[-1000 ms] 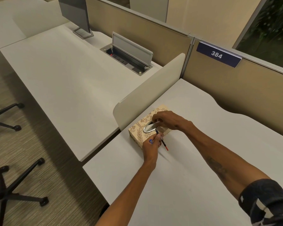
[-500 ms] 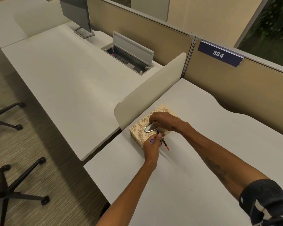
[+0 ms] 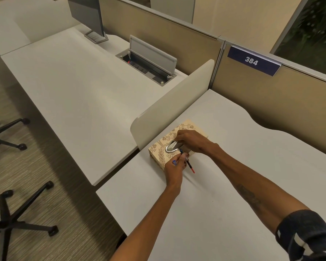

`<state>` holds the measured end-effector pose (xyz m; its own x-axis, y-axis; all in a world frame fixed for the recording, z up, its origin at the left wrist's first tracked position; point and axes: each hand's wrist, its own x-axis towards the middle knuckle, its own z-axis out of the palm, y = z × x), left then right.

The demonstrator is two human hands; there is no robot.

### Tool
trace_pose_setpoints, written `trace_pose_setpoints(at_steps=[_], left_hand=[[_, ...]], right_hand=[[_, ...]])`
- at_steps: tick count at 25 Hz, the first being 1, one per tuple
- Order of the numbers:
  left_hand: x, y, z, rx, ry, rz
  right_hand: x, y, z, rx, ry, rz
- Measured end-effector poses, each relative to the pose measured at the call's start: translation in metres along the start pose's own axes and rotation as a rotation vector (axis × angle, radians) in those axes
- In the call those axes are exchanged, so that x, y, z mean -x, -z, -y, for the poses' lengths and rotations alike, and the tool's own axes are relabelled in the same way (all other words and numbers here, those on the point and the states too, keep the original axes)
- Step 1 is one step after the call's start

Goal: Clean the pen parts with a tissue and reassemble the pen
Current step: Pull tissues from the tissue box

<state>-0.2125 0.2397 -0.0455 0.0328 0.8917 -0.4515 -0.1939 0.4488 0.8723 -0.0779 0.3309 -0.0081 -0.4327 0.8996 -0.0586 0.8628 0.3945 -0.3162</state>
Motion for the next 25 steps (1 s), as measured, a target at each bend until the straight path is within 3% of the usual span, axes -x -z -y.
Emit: trace_pose_setpoints(at_steps=[4, 12, 16, 25], left_hand=[[0.001, 0.000, -0.001, -0.005, -0.007, 0.002], [0.003, 0.000, -0.002, -0.033, 0.005, -0.004], [0.004, 0.000, -0.003, -0.041, -0.004, 0.006], [0.008, 0.000, -0.006, -0.029, -0.021, 0.024]], right_hand=[[0.006, 0.002, 0.001, -0.043, -0.111, -0.005], [0.011, 0.006, 0.001, -0.098, -0.077, -0.055], [0.019, 0.011, 0.000, -0.312, -0.137, -0.152], [0.025, 0.010, 0.001, -0.369, -0.159, -0.074]])
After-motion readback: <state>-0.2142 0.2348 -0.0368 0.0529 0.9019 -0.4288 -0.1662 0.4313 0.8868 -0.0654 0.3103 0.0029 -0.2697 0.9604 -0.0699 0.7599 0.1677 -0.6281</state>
